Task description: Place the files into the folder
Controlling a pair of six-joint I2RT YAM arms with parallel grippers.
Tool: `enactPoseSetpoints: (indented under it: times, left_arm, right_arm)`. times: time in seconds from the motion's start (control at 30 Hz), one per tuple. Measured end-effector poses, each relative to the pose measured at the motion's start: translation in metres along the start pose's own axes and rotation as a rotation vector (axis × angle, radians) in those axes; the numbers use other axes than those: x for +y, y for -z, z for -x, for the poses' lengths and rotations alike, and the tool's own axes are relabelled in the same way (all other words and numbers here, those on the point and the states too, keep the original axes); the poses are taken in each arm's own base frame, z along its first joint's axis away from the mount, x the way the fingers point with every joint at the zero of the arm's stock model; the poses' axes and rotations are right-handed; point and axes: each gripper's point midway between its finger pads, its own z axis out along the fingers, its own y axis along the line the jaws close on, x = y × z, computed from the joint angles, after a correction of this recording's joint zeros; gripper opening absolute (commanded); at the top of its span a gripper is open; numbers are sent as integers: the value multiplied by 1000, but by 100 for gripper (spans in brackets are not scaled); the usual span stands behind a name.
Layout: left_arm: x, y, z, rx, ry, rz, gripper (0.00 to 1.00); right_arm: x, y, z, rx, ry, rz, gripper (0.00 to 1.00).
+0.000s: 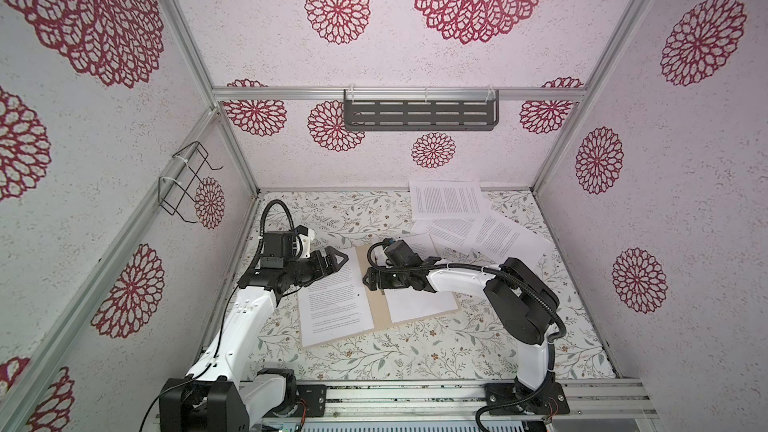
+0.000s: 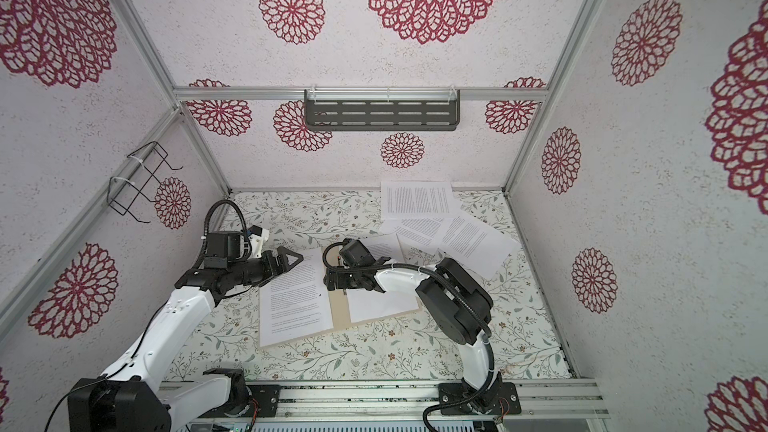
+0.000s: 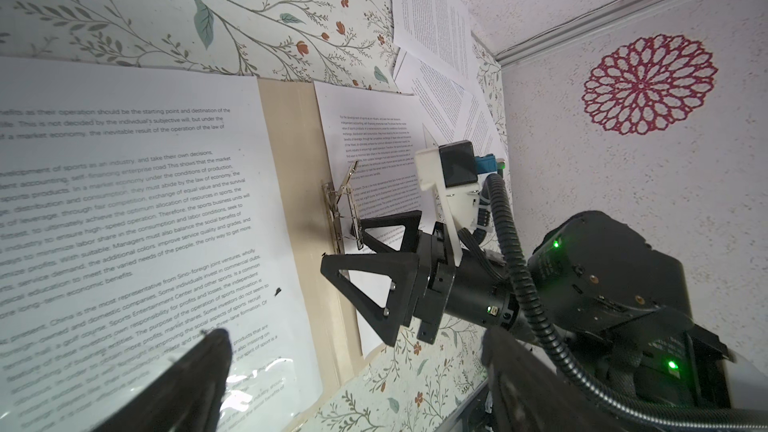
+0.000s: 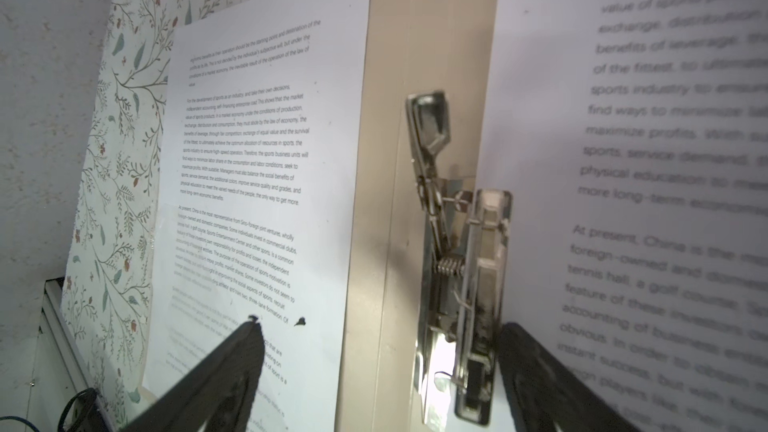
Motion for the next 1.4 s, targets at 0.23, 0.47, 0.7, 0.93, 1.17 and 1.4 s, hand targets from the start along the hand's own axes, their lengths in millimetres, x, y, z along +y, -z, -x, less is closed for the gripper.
enactPoseSetpoints:
  times: [0.23, 0.47, 0.7, 0.93, 1.17, 1.4]
  left_arm:
    - [0, 0, 0, -1, -1, -1, 97]
    - [-1, 1, 0, -5, -3, -2, 97]
    - [-3, 3, 1, -12, -9, -6, 97]
    - [-2, 3, 2, -16, 0, 1, 97]
    - [7, 5, 6, -39, 40, 50, 97]
    - [13, 22, 26, -157, 108, 59, 97]
  right_arm:
    - [16, 1, -1, 3, 6, 13, 91]
    - [35, -2, -5, 18, 11, 24, 91]
    - [47, -11, -14, 35, 16, 33, 92]
    - [31, -3, -7, -6, 66, -44, 99]
    - [-38, 82, 57, -243, 10, -166, 99]
    - [-182, 172, 146, -496, -237, -256, 99]
